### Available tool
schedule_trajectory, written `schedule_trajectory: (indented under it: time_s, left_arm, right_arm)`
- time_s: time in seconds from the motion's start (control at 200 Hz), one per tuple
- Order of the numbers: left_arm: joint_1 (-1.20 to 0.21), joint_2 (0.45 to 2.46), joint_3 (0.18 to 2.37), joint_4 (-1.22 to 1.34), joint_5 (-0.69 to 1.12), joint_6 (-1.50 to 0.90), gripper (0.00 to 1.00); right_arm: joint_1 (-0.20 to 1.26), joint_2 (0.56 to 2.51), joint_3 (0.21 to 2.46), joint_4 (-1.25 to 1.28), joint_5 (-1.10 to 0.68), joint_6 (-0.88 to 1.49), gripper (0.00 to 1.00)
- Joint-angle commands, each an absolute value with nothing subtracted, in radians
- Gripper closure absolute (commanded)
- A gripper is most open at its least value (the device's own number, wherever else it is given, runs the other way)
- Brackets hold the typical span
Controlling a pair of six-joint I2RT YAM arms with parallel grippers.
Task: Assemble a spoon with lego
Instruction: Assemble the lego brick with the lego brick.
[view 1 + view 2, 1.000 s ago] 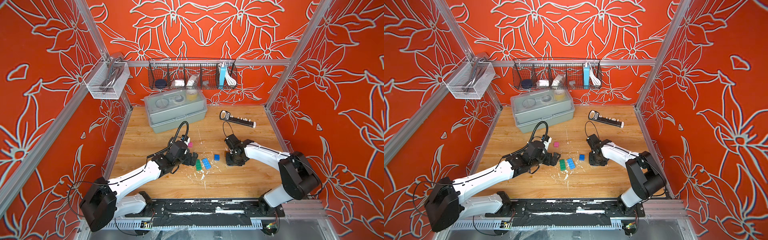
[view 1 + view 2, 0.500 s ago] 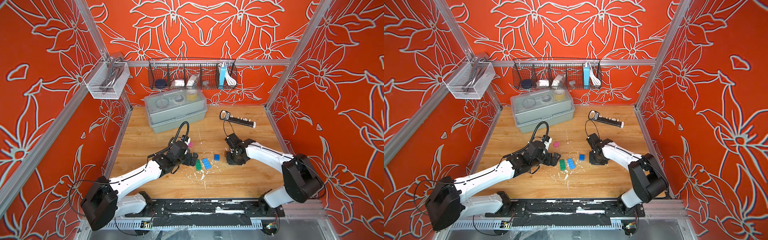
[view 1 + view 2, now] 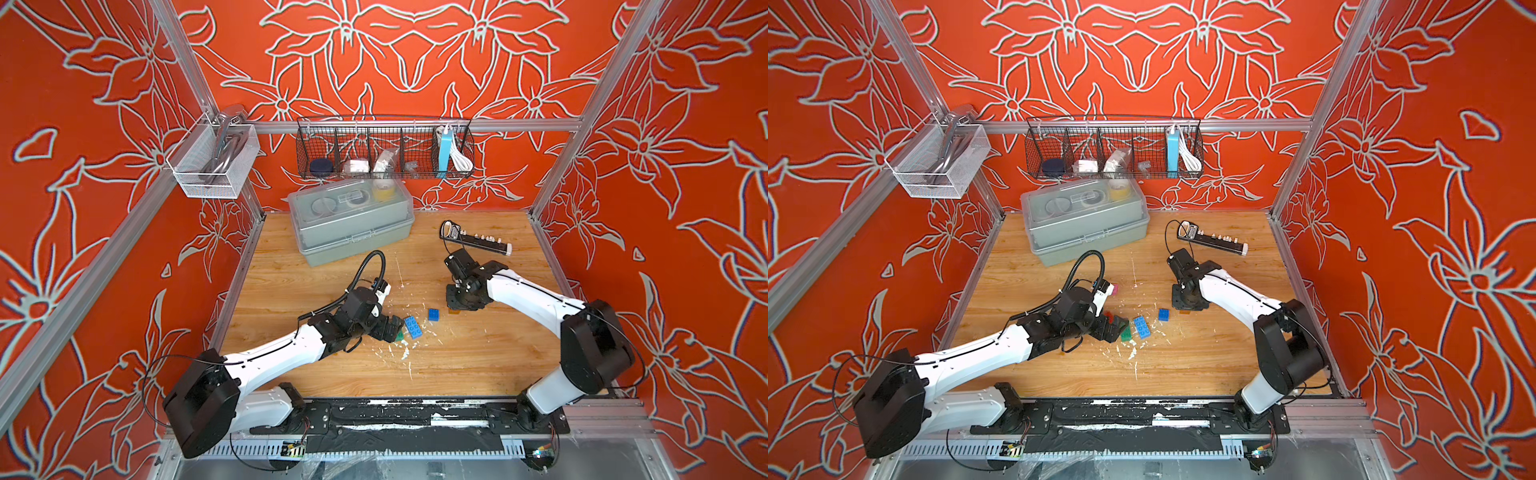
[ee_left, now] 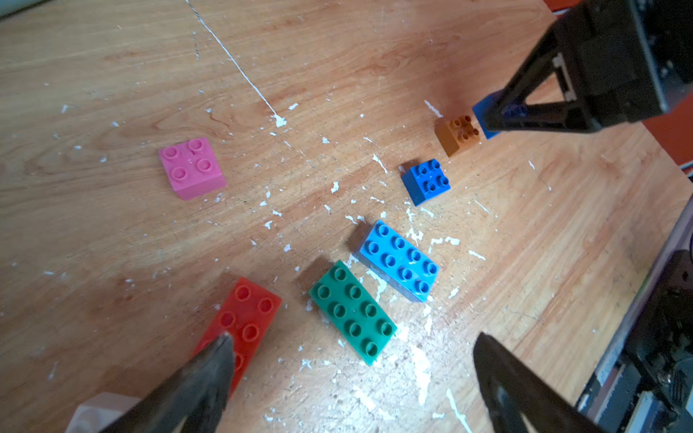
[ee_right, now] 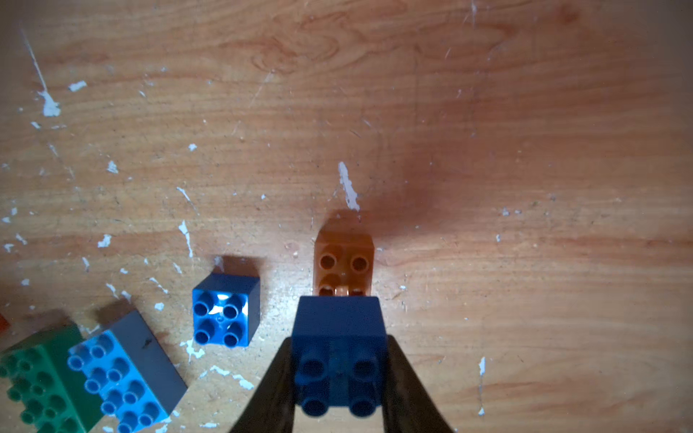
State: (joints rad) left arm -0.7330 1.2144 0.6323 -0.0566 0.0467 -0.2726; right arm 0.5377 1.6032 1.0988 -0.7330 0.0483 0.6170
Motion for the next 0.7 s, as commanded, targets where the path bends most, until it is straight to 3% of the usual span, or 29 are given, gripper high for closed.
schedule_trajectory:
  time_s: [0.0,0.696]
  left_arm:
    - [-0.739,1.227,0.636,-0.027,0.063,-0.248,0.02]
    - [-0.740,1.258,0.639,-0.031,0.050,-0.237,0.02]
  right_arm:
    - [0.544,1.638,1.138,-0.759,0.084,0.607,0.87]
    - [0.540,1.727,1.134,-0.733,0.074,0.601,0.87]
